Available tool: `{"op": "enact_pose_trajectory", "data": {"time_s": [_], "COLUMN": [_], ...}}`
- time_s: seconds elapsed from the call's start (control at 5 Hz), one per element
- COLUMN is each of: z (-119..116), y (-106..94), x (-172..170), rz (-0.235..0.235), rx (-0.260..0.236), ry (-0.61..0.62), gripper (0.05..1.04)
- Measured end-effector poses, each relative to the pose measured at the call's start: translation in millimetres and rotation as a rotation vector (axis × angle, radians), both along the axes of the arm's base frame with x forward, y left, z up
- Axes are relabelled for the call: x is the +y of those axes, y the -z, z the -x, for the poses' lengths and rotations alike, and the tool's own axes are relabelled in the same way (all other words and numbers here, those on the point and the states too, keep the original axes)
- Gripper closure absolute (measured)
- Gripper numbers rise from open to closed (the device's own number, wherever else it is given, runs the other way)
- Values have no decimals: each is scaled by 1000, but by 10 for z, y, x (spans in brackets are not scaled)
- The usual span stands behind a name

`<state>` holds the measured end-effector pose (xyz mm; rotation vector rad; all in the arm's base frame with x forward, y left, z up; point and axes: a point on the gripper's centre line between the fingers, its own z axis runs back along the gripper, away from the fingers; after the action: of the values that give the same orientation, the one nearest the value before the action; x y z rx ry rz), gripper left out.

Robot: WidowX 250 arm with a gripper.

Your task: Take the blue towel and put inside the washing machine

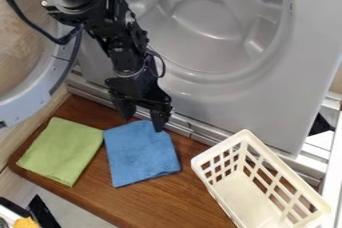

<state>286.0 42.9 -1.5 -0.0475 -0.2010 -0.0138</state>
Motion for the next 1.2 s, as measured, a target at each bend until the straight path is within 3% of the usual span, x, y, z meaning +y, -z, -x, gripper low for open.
{"op": "enact_pose_trajectory", "data": {"time_s": [0.6,0.8,1.2], "z": [95,98,41], "y": [199,318,584], "x": [-28,9,76], "rz": [14,-14,-43], "rx": [29,12,37], "ry": [-12,-26,-36], "gripper": [84,84,84]}}
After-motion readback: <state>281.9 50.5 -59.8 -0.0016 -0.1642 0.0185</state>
